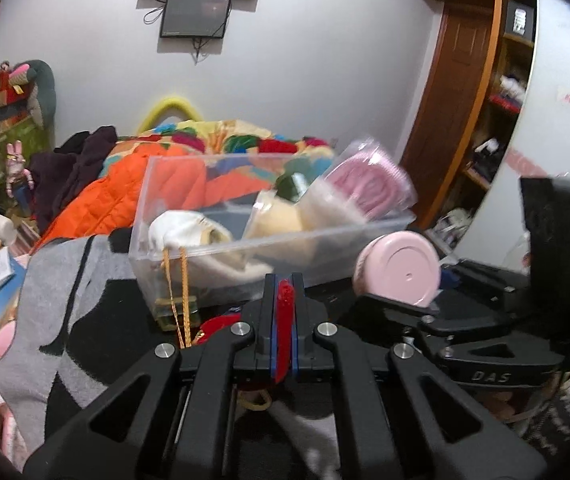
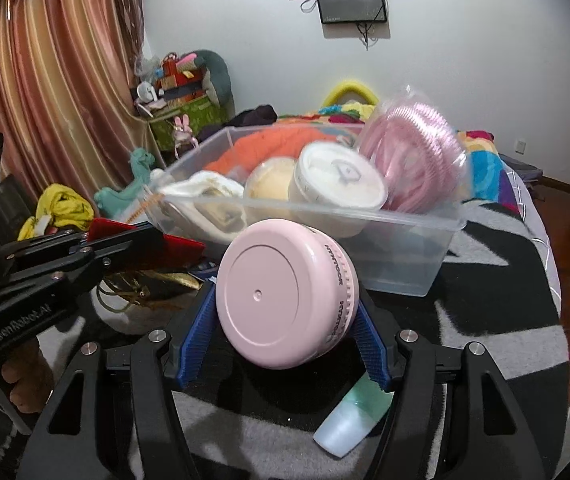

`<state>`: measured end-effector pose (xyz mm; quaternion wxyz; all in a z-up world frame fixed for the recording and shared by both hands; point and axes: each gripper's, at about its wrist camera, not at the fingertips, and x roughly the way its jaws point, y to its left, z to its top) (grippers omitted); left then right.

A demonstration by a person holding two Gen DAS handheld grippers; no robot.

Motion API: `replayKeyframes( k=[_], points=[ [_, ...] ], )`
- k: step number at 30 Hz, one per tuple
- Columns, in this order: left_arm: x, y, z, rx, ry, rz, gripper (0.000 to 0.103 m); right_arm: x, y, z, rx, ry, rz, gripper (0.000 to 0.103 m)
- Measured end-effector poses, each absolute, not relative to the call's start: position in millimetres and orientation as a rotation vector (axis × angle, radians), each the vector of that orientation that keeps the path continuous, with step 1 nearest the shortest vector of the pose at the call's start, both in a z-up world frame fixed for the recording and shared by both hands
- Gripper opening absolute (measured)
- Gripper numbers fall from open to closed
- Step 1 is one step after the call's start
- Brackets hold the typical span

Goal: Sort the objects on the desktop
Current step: 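Lift the red pouch into the bin while the right tool drops the pink container in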

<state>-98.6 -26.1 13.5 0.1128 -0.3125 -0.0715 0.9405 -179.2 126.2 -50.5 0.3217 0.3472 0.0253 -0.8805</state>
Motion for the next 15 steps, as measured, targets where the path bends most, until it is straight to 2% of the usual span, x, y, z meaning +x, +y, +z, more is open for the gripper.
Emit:
replayKeyframes(
  k=[15],
  points=[
    [-110.2,-38.3,64.4,-0.760,-0.269,2.788,0.003,-195.0,116.9,-19.0,0.827,0.037,-2.344,0.061]
  ],
)
